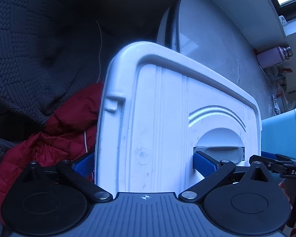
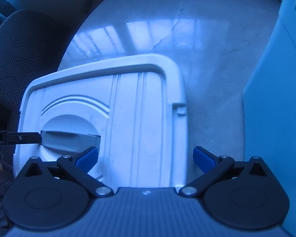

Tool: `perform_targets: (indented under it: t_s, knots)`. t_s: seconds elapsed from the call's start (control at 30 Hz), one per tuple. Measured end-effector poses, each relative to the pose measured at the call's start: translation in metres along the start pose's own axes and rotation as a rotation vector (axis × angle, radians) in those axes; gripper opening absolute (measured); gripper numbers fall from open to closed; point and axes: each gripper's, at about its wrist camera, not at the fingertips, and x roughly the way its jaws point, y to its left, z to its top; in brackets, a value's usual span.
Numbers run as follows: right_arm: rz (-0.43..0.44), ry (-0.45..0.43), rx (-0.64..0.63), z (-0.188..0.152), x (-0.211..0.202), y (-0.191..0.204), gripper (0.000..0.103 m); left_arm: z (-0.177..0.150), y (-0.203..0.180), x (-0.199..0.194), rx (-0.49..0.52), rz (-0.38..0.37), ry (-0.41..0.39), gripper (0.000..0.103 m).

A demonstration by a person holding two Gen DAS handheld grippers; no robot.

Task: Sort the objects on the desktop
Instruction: 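Lift the white lid off the table with both tools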

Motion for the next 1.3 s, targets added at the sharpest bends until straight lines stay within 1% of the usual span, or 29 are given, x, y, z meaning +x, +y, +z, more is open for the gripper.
perform_targets:
  t_s: [0.17, 0.4, 0.6, 0.7, 0.77, 0.9, 1.0, 1.1, 1.3]
  knots:
    - [0.043, 0.005, 0.012, 0.002, -0.002, 0.001, 0.103, 0.000, 0.010, 0.005, -0.009, -0.037, 0.005, 0.103]
    - [0.114, 0.026, 0.019, 0.007, -0.002, 0.006, 0.103, 0.001, 0.014, 0.008, 0.002, -0.047, 0.008, 0.103]
    - [0.120, 0.018, -0.009, 0.010, 0.000, 0.014, 0.103, 0.001, 0.022, 0.011, -0.023, -0.071, 0.002, 0.103]
    - [0.115, 0.018, -0.013, 0.010, 0.001, 0.017, 0.103, -0.001, 0.016, 0.010, -0.013, -0.069, -0.016, 0.103]
    - [0.108, 0.009, -0.020, 0.008, 0.001, 0.017, 0.103, -0.003, 0.011, 0.009, -0.014, -0.047, -0.029, 0.103]
    - [0.094, 0.003, -0.028, 0.004, 0.001, 0.019, 0.103, -0.006, 0.006, 0.008, -0.015, -0.041, -0.023, 0.103]
    - [0.088, -0.002, -0.017, -0.002, -0.001, 0.021, 0.103, -0.007, 0.001, 0.004, -0.004, -0.020, -0.031, 0.103]
    - [0.107, -0.005, 0.001, -0.007, -0.006, 0.021, 0.103, -0.009, -0.007, -0.009, 0.025, 0.010, -0.057, 0.103]
    - [0.135, -0.038, -0.004, -0.015, -0.026, 0.030, 0.103, -0.011, -0.022, -0.040, 0.031, 0.047, -0.090, 0.103]
